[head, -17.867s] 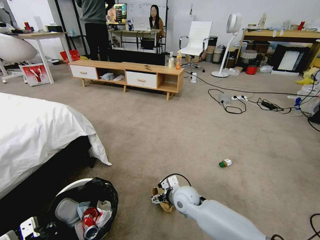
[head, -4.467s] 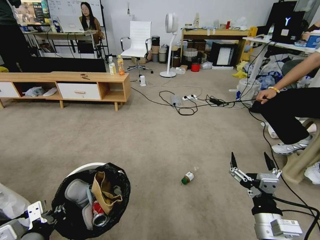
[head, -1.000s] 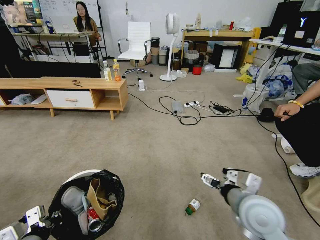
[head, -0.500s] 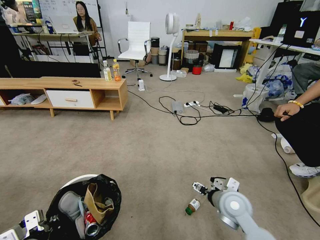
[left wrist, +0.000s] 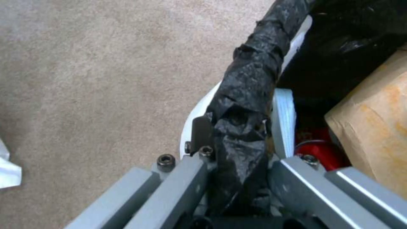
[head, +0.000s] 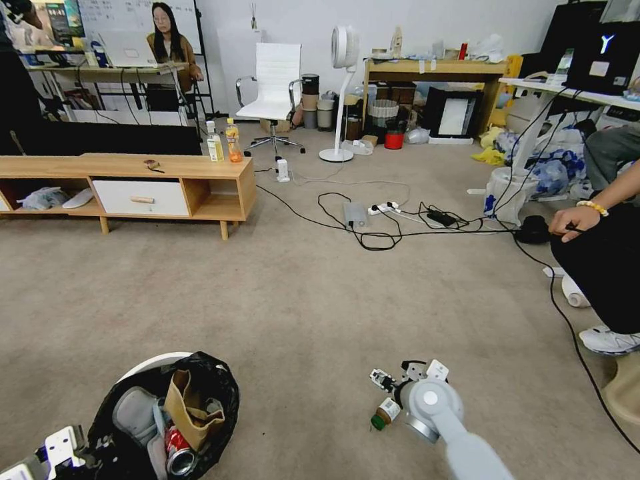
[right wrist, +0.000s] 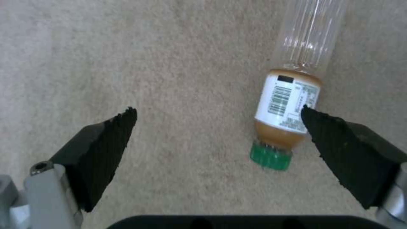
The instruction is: Pick up the trash bin and place the garbage on the floor into it.
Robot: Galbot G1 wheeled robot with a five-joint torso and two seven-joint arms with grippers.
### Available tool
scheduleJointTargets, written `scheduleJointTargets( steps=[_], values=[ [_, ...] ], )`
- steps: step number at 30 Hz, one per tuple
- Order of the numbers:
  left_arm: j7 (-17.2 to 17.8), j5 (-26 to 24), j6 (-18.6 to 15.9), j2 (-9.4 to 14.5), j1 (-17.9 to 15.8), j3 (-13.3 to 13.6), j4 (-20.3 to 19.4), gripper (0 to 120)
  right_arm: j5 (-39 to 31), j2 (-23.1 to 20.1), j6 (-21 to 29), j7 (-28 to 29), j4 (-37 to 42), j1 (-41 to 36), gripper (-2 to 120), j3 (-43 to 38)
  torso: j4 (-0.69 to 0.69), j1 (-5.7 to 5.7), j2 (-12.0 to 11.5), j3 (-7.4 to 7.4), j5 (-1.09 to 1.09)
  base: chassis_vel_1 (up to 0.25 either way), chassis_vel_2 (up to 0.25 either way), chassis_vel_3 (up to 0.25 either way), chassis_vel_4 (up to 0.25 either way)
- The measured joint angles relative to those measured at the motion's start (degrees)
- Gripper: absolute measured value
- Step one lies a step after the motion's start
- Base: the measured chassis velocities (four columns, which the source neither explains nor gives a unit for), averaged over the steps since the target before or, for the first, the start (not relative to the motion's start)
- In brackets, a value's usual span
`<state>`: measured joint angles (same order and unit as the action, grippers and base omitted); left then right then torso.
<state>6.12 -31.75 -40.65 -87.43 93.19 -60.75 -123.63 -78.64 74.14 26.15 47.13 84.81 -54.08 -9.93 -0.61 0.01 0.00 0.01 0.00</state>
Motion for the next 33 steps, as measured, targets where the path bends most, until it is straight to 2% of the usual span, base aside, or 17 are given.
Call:
scheduleJointTargets(
  steps=[33],
  values=[
    [-0.4,-0.3,0.5,0.7,-0.1,0.3,1.2,1,7.3,1.9,-1.6,-8.3,-16.3,3.5,97,-1.6,-0.02,0.00,0.0,0.00,0.00,0.000,0.000,0.000,0.000]
  ],
)
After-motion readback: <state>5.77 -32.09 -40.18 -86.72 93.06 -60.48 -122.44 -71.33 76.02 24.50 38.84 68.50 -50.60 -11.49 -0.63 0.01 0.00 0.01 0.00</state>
